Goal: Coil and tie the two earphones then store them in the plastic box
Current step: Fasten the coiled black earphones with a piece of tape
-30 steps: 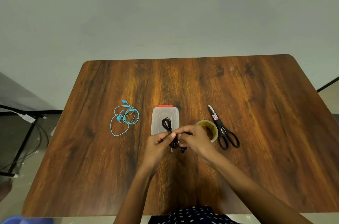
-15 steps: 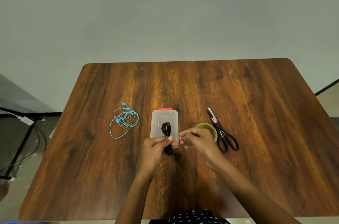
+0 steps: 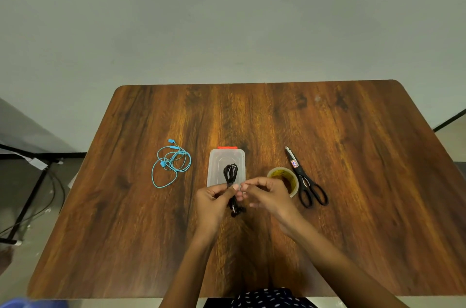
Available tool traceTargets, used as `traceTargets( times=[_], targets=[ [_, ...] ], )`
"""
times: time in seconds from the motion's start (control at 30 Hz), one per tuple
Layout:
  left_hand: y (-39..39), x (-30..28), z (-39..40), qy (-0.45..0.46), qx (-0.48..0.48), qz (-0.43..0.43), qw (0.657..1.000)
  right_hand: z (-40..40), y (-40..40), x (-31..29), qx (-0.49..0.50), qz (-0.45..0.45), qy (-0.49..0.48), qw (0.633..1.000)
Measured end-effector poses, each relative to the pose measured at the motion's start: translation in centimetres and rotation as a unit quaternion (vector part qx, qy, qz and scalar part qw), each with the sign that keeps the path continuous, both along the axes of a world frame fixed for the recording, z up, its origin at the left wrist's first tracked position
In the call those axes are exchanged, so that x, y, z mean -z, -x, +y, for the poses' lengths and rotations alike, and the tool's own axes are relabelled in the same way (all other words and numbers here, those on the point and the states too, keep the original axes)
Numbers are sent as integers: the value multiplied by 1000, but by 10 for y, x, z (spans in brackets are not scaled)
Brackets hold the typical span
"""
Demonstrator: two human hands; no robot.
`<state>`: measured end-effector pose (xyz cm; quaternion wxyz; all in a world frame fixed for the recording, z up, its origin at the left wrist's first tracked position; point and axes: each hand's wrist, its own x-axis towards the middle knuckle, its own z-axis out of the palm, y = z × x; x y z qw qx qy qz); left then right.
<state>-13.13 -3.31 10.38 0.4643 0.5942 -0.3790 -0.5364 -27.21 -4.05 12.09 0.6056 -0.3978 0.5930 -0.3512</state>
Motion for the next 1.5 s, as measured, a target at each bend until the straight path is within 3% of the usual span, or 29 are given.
traceTargets(
  times=[0.17, 0.37, 0.5, 0.6, 0.87, 1.13, 1.37, 1.5],
  targets=[
    [-2, -3, 4, -7, 26, -21, 999, 4, -5, 0, 39, -7, 15, 999],
    [-2, -5, 5, -7, 99, -39, 994, 10, -9, 6, 15, -11, 7, 1000],
    [-4, -8, 6, -21, 155, 13, 988, 7, -7, 9, 39, -16, 26, 999],
    [-4, -12, 7, -51, 120, 89, 988, 4, -2, 8, 53, -35, 13, 998],
    [0, -11, 8, -57, 27, 95, 994, 3, 4, 8, 33, -68, -52, 996],
    [3, -8, 7, -26, -24, 3, 999, 2, 1, 11, 65, -63, -26, 996],
    [4, -10, 4, -24, 1, -25, 999, 0, 4, 18, 81, -65, -17, 994],
    [3, -8, 3, -40, -15, 2, 999, 0, 1, 21, 75, -59, -25, 995]
  ],
)
